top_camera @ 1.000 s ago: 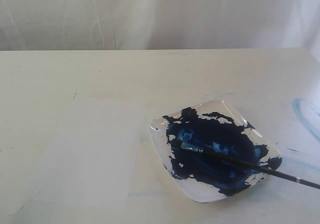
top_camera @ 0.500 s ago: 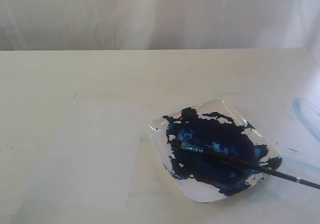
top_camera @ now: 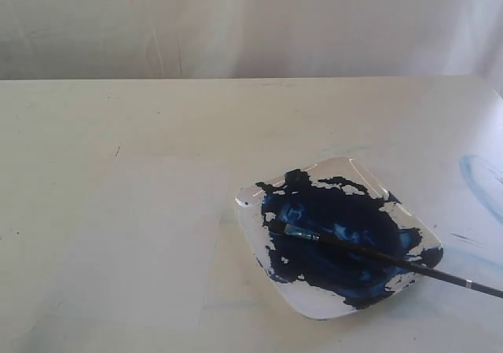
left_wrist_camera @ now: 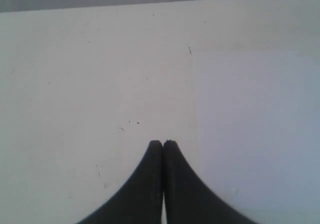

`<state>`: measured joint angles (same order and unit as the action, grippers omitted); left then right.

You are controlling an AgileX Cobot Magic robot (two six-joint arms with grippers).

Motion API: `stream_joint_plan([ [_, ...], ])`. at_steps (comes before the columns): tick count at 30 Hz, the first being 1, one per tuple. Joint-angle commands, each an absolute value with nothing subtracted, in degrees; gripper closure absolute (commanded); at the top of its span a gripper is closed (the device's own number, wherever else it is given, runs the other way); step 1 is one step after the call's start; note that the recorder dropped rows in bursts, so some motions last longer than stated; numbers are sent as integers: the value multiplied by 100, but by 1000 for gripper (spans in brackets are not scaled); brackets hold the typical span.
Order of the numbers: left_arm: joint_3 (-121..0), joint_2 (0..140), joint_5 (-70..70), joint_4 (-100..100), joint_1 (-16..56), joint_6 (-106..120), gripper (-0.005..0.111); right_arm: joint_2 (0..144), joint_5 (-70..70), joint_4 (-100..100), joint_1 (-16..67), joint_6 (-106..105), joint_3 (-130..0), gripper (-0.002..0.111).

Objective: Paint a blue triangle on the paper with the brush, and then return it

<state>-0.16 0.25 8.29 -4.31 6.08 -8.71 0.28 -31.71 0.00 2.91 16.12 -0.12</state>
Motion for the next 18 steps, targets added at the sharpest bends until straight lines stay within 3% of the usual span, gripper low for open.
stream_joint_plan([
  [1,0,0,293,-482,594,-775,107,0,-3669,46,310,1985,0,108],
  [8,0,0,-1680,-482,594,-732,107,0,-3115,174,310,3269,0,108],
  [11,0,0,-3017,-194,582,228,107,0,-2187,200,310,4028,0,108],
  [14,-88,216,-3782,1426,582,1480,107,0,-750,200,310,4539,-253,108],
  [18,-777,891,-3383,3744,582,2624,107,0,607,200,345,4567,-686,108],
])
